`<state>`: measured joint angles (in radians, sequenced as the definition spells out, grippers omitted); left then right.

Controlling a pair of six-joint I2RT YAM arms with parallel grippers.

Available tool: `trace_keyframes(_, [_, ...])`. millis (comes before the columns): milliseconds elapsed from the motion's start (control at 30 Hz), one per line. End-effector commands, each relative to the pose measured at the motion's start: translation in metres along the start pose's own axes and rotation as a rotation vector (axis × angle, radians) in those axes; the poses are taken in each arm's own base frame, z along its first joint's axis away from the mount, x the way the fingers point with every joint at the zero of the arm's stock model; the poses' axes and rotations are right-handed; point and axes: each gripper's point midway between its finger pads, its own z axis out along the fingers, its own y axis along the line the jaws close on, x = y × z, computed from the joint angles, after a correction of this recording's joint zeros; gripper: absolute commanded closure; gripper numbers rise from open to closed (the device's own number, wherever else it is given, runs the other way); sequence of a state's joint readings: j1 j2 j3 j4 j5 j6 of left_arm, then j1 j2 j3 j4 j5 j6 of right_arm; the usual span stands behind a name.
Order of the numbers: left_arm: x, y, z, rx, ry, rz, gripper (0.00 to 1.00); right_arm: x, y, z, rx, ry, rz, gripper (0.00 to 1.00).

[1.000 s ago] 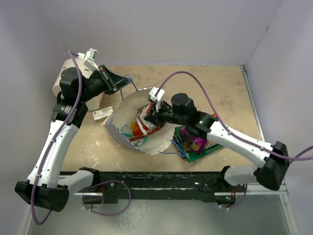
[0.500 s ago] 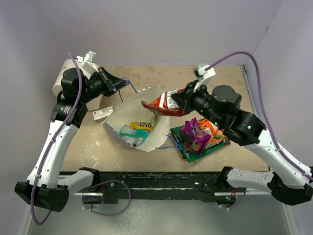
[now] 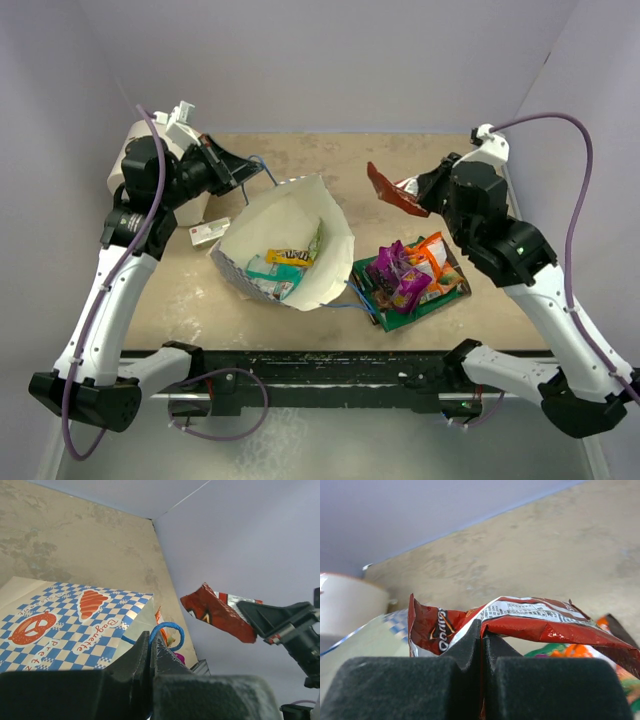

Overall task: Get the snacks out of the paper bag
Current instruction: Place the snack at the center of the board.

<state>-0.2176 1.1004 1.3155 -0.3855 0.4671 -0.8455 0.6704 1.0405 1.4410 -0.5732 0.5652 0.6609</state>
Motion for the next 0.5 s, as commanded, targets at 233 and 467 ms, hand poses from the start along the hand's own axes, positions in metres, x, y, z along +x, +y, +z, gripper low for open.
trace_keyframes(233, [-0.015, -0.018, 0.004, 0.052, -0.028, 0.057, 1.0, 0.019, -0.054, 0.034, 0.108, 0.053, 0.211, 1.0])
trace_keyframes(467, [-0.011, -0.014, 0.005, 0.053, -0.016, 0.051, 1.0, 0.06, -0.068, 0.038, 0.1, 0.126, 0.342, 1.0])
